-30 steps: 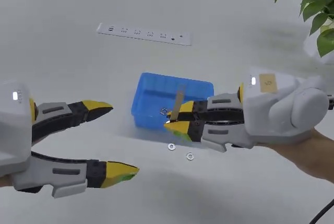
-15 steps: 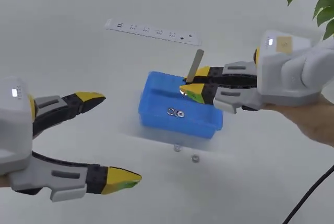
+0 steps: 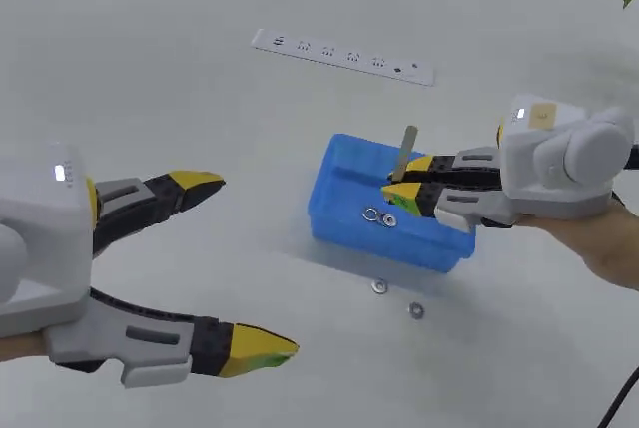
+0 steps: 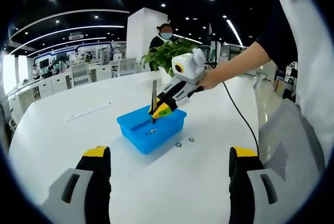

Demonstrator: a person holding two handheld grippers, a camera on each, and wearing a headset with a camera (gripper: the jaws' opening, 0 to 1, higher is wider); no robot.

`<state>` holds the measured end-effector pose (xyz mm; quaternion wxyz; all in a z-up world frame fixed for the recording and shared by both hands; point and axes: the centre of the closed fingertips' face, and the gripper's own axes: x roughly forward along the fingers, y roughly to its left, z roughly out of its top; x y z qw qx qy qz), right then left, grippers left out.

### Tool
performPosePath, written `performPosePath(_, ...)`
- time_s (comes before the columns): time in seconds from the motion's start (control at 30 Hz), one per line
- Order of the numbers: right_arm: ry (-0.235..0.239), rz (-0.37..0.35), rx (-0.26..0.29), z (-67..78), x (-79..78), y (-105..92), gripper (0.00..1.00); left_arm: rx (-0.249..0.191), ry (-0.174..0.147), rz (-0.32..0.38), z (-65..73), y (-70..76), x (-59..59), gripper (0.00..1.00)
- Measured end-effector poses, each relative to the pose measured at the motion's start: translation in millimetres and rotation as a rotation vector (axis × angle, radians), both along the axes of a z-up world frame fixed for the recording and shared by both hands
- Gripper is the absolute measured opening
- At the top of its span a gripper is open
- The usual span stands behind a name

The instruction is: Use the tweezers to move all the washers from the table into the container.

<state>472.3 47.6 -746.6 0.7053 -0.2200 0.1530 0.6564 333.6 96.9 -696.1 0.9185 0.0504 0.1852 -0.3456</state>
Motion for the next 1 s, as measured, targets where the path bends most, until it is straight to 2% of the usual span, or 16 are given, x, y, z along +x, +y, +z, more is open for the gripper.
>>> performPosePath(0.2, 0.015, 0.0, -0.014, -12.9, -1.3, 1.0, 0.1, 0.004, 0.034, 0.0, -7.2, -1.3, -3.3, 1.0)
performPosePath(0.33, 0.019, -0.006, -0.025, -18.5, 0.1, 0.7, 0.1, 0.001, 0.037, -0.001, -6.6, -2.8, -2.3, 1.0)
performPosePath(0.83, 0.017, 0.002, -0.028, -17.5, -0.7, 1.3, 0.1, 0.027, 0.064, -0.029, -9.9, -5.0, -4.5, 0.99)
performPosePath(1.0, 0.018, 0.001, -0.014, -12.4, -0.9, 3.1, 0.11, 0.022, 0.065, -0.028, -9.4, -5.8, -5.5, 0.99)
